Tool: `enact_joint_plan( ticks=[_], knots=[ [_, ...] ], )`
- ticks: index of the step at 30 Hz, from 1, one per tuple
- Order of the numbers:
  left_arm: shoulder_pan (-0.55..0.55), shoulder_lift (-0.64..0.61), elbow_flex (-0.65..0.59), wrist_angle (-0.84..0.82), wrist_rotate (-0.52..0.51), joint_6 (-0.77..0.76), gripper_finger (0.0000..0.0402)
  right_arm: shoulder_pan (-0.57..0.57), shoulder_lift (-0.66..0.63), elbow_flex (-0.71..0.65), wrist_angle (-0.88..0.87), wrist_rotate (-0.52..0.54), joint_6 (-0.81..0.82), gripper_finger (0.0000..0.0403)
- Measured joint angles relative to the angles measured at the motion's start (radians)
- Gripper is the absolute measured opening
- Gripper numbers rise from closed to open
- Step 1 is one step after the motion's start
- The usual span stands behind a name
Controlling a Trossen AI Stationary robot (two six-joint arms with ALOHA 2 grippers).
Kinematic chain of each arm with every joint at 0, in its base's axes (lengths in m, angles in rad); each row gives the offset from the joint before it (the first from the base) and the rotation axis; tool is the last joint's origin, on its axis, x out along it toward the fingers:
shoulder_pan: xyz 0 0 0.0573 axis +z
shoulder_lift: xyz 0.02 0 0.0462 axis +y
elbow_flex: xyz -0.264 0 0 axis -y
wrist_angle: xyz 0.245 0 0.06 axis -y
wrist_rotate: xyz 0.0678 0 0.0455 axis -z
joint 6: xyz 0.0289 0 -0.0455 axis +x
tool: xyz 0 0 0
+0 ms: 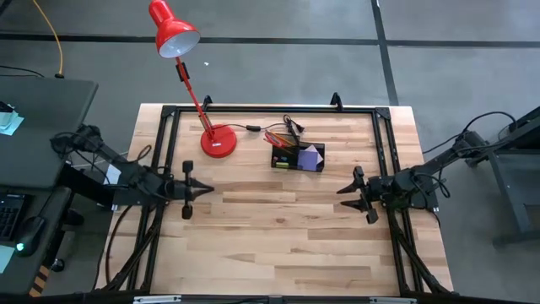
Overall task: Pick and place office supplies into organizer
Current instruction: Return to Home Position
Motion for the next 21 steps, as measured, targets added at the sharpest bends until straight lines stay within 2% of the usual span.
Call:
enact_joint_plan(
  ticks=[3,8,14,17,21],
  knots=[
    [0.000,-0.121,0.000,-0.097,0.003,0.003,0.0010,0.000,-0.023,0.000,-0.027,0.000,0.000,0.0158],
    [0.000,-0.231,0.002,-0.098,0.044,0.078,0.0010,0.000,-0.039,0.000,-0.059,0.004,-0.008,0.0156],
    [0.000,-0.250,0.002,-0.097,0.031,0.080,0.0010,0.000,-0.042,0.000,-0.074,0.095,0.012,0.0155],
    [0.000,-0.250,0.002,-0.098,0.025,0.128,0.0010,0.000,-0.042,0.001,-0.080,0.139,-0.010,0.0158],
    [0.000,-0.249,0.002,-0.097,0.021,0.034,0.0010,0.000,-0.053,0.010,-0.082,0.157,-0.083,0.0157]
  ],
)
